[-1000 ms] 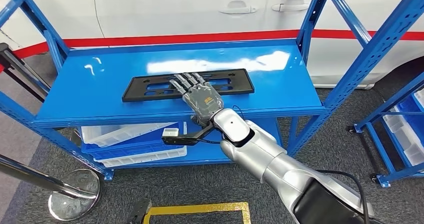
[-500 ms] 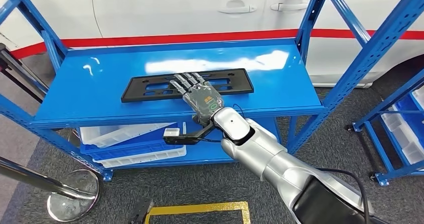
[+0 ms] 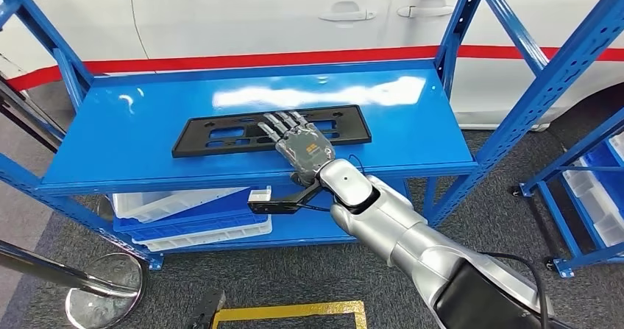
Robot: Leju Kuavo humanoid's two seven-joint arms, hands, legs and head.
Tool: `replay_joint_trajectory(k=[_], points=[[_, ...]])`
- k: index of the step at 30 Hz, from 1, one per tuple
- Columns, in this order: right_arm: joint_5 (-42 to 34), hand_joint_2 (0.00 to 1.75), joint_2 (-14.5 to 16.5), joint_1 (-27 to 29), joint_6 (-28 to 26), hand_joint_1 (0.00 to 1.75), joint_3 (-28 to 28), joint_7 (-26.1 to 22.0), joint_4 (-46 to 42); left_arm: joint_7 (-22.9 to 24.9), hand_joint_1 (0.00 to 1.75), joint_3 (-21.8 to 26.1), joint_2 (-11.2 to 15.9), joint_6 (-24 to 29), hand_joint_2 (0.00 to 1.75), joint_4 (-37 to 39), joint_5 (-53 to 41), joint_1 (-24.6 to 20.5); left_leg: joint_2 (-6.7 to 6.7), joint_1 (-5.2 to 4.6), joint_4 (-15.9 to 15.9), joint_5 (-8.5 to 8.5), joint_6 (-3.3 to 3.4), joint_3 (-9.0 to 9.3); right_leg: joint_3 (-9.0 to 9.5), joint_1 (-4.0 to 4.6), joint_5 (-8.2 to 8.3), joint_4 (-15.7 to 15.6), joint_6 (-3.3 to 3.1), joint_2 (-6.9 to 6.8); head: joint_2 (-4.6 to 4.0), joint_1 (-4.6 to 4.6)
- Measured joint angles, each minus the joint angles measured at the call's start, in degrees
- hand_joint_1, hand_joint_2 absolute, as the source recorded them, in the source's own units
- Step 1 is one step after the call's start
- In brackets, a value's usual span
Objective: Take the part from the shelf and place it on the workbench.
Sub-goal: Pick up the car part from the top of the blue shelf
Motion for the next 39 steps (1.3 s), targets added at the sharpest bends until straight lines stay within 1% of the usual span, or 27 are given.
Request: replay_joint_trajectory(k=[2, 3, 5, 6, 7, 8, 10, 11, 12, 13, 15, 17, 19, 21, 22, 23, 24, 25, 26, 27, 28, 30, 32, 34, 36, 37, 39], points=[[0.1, 1.75, -0.1, 0.0, 0.0, 0.00, 0.0, 0.0, 0.0, 0.3, 0.00, 0.0, 0.0, -0.2, 0.00, 0.0, 0.1, -0.1, 0.06, 0.11, 1.8, -1.16, -0.56, -0.61, 0.56, -0.18, -0.28, -0.3, -0.75, 0.03, 0.00, -0.12], [0.1, 1.75, -0.1, -0.1, 0.0, 0.00, 0.0, 0.0, 0.0, 0.6, 0.00, 0.0, 0.0, -0.4, 0.00, 0.0, 0.1, -0.2, 0.09, 0.17, 4.3, -2.29, -0.79, -1.81, 0.93, -0.28, -0.47, -0.4, -1.08, 0.01, 0.00, -0.20], [0.2, 1.75, -0.1, 0.0, 0.0, 0.00, 0.0, 0.0, 0.0, 1.1, 0.00, 0.0, 0.0, -0.8, 0.00, 0.0, 0.1, -0.5, 0.10, 0.23, 11.8, -4.81, -1.11, -5.95, 1.55, -0.19, -1.01, -0.4, -1.47, -0.03, -0.01, -0.33], [0.2, 1.75, -0.2, 0.1, 0.1, 0.00, 0.0, 0.0, 0.0, 1.3, 0.00, 0.0, 0.0, -1.0, 0.00, 0.0, 0.2, -0.5, 0.10, 0.24, 14.9, -5.34, -1.17, -8.02, 1.89, -0.12, -1.30, -0.4, -1.54, 0.00, -0.01, -0.33], [0.2, 1.75, -0.2, 0.2, 0.2, 0.00, 0.0, 0.0, 0.0, 1.4, 0.00, 0.0, 0.0, -1.1, 0.00, 0.0, 0.2, -0.4, 0.10, 0.24, 16.3, -4.85, -1.15, -9.39, 2.30, -0.08, -1.63, -0.4, -1.55, 0.07, -0.01, -0.34], [0.2, 1.75, -0.2, 0.2, 0.3, 0.00, 0.0, 0.0, 0.0, 1.4, 0.00, 0.0, 0.0, -1.1, 0.00, 0.0, 0.2, -0.4, 0.10, 0.23, 15.5, -3.15, -1.02, -9.69, 2.80, -0.03, -1.98, -0.4, -1.53, 0.16, -0.01, -0.35], [0.3, 1.75, -0.2, 0.2, 0.3, 0.00, 0.0, 0.0, 0.0, 1.5, 0.00, 0.0, 0.0, -1.1, 0.00, 0.0, 0.2, -0.5, 0.09, 0.10, 8.5, 2.03, -0.38, -7.52, 4.00, 0.03, -2.81, -0.4, -1.36, 0.35, -0.01, -0.35], [0.4, 1.75, -0.3, 0.1, 0.4, 0.00, 0.0, 0.0, 0.0, 1.5, 0.00, 0.0, 0.0, -1.1, 0.00, 0.0, 0.2, -0.5, 0.09, -0.10, 5.0, 3.80, 0.05, -6.00, 4.49, 0.13, -3.21, -0.5, -1.17, 0.39, -0.01, -0.28], [0.5, 1.75, -0.3, 0.0, 0.4, 0.00, 0.0, 0.0, 0.0, 1.5, 0.00, 0.0, 0.0, -1.1, 0.00, 0.0, 0.2, -0.6, 0.12, -0.32, 2.2, 4.49, 0.47, -4.71, 4.79, 0.14, -3.50, -0.6, -0.91, 0.43, -0.01, -0.26], [0.7, 1.75, -0.3, 0.0, 0.4, 0.00, 0.0, 0.0, 0.0, 1.5, 0.00, 0.0, 0.1, -1.1, 0.00, 0.0, 0.1, -0.7, 0.12, -0.55, 0.7, 4.37, 0.81, -3.96, 5.00, 0.15, -3.62, -0.7, -0.61, 0.42, -0.01, -0.22], [0.8, 1.75, -0.4, 0.0, 0.5, 0.00, 0.0, 0.0, 0.0, 1.6, 0.00, 0.0, 0.1, -1.1, 0.00, 0.0, 0.1, -0.8, 0.10, -0.67, -0.5, 3.65, 1.29, -3.06, 5.25, 0.20, -3.52, -0.7, 0.04, 0.34, 0.00, -0.23], [0.8, 1.75, -0.4, -0.1, 0.5, 0.00, 0.0, 0.0, 0.0, 1.6, 0.00, 0.0, 0.1, -1.1, 0.00, 0.0, 0.1, -0.8, 0.04, -0.38, -1.3, 3.45, 1.72, -1.89, 4.87, 0.23, -4.05, 0.8, 0.49, 0.11, 0.00, -0.15], [0.9, 1.75, -0.4, -0.3, 0.6, 0.00, 0.0, 0.0, 0.0, 1.6, 0.00, 0.0, 0.1, -1.0, 0.00, 0.0, 0.1, -1.0, 0.05, -0.18, -1.7, 3.06, 2.17, -0.83, 1.80, 0.11, -5.95, 6.1, 0.86, -0.04, 0.00, -0.07], [0.9, 1.75, -0.6, -0.1, 0.8, 0.00, 0.0, 0.0, 0.0, 1.6, 0.00, 0.0, 0.1, -1.0, 0.00, 0.0, 0.1, -1.1, 0.03, -0.16, -1.7, 2.42, 2.40, -0.17, -2.88, -0.05, -7.87, 12.5, 1.30, -0.07, -0.01, -0.07], [0.9, 1.75, -0.7, 0.1, 1.0, 0.00, 0.0, 0.0, 0.0, 1.7, 0.00, 0.0, 0.1, -1.0, 0.00, 0.0, 0.1, -1.0, 0.00, -0.13, -1.6, 2.02, 2.35, 0.23, -4.56, -0.16, -7.84, 14.1, 1.49, -0.08, -0.01, -0.05], [0.9, 1.75, -0.8, 0.3, 1.2, 0.00, 0.0, 0.0, 0.0, 1.8, 0.00, 0.0, 0.1, -1.0, 0.00, 0.0, 0.1, -0.9, -0.04, -0.09, -1.4, 1.56, 2.27, 0.71, -5.28, -0.27, -6.73, 13.6, 1.58, -0.10, -0.01, -0.05], [0.9, 1.75, -0.9, 0.4, 1.3, 0.00, 0.0, 0.0, 0.0, 1.9, 0.00, 0.0, 0.1, -1.0, 0.00, 0.0, 0.2, -0.9, -0.08, -0.03, -1.3, 1.02, 2.13, 1.27, -5.02, -0.38, -4.49, 11.2, 1.62, -0.12, -0.01, -0.04], [0.9, 1.75, -1.0, 0.5, 1.4, 0.00, 0.0, 0.0, 0.0, 1.9, 0.00, 0.0, 0.0, -1.0, 0.00, 0.0, 0.3, -0.8, -0.10, 0.03, -1.1, 0.43, 1.93, 1.75, -4.14, -0.48, -1.55, 7.5, 1.61, -0.15, -0.01, -0.03], [0.9, 1.75, -1.1, 0.4, 1.4, 0.00, 0.0, 0.0, 0.0, 2.0, 0.00, 0.0, 0.0, -1.0, 0.00, 0.0, 0.3, -0.9, -0.10, 0.04, -0.8, -0.11, 1.66, 2.15, -3.27, -0.44, 0.46, 4.1, 1.52, -0.16, -0.01, -0.05], [0.9, 1.75, -1.1, 0.4, 1.4, 0.00, 0.0, 0.0, 0.1, 2.0, 0.00, 0.0, 0.0, -1.0, 0.00, 0.0, 0.4, -0.9, -0.10, 0.03, -0.6, -0.58, 1.32, 2.26, -2.49, -0.33, 1.70, 1.5, 1.25, -0.17, -0.01, -0.05], [0.9, 1.75, -1.2, 0.5, 1.4, 0.00, 0.0, 0.0, 0.1, 2.0, 0.00, 0.0, 0.0, -1.0, 0.00, 0.0, 0.5, -1.0, -0.09, -0.01, -0.4, -0.93, 0.95, 2.25, -2.19, -0.20, 2.23, 0.2, 0.86, -0.17, 0.00, -0.07], [0.9, 1.75, -1.3, 0.6, 1.5, 0.00, 0.0, 0.1, 0.0, 2.1, 0.00, -0.1, 0.0, -1.0, 0.00, 0.0, 0.6, -1.1, -0.10, -0.04, -0.3, -1.27, 0.30, 2.22, -1.97, 0.03, 1.96, -0.1, -0.13, -0.15, 0.00, -0.02], [0.8, 1.75, -1.4, 0.5, 1.5, 0.00, 0.0, 0.1, 0.0, 2.0, 0.00, -0.1, 0.0, -1.1, 0.00, 0.0, 0.6, -1.1, -0.03, 0.07, 1.0, -1.67, -0.24, 1.77, -1.45, -0.09, 1.94, -0.4, -0.79, -0.12, -0.01, -0.08], [0.8, 1.75, -1.4, 0.5, 1.6, 0.00, 0.0, 0.1, 0.0, 2.0, 0.00, -0.1, 0.0, -1.1, 0.00, 0.0, 0.6, -1.3, 0.03, 0.24, 5.9, -3.21, -0.72, -0.93, -0.84, -0.27, 1.74, -0.7, -1.24, -0.12, -0.01, -0.29], [0.7, 1.75, -1.4, 0.8, 1.8, 0.00, 0.0, 0.1, 0.0, 2.0, 0.00, -0.1, 0.0, -1.2, 0.00, 0.0, 0.6, -1.3, 0.03, 0.32, 12.7, -5.71, -1.12, -5.31, -0.60, -0.20, 1.43, -0.7, -1.57, -0.10, -0.01, -0.38], [0.7, 1.75, -1.4, 0.9, 2.1, 0.00, 0.0, 0.1, 0.0, 2.1, 0.00, -0.1, 0.0, -1.2, 0.00, 0.0, 0.6, -1.2, 0.03, 0.34, 14.9, -6.38, -1.25, -7.04, -0.52, -0.15, 1.28, -0.7, -1.66, -0.07, -0.01, -0.38], [0.7, 1.75, -1.4, 1.2, 2.4, 0.00, 0.0, 0.1, 0.1, 2.1, 0.00, -0.1, 0.0, -1.3, 0.00, 0.0, 0.7, -1.0, 0.03, 0.34, 16.2, -6.42, -1.32, -8.58, -0.42, -0.10, 1.12, -0.7, -1.71, 0.01, -0.01, -0.38]])
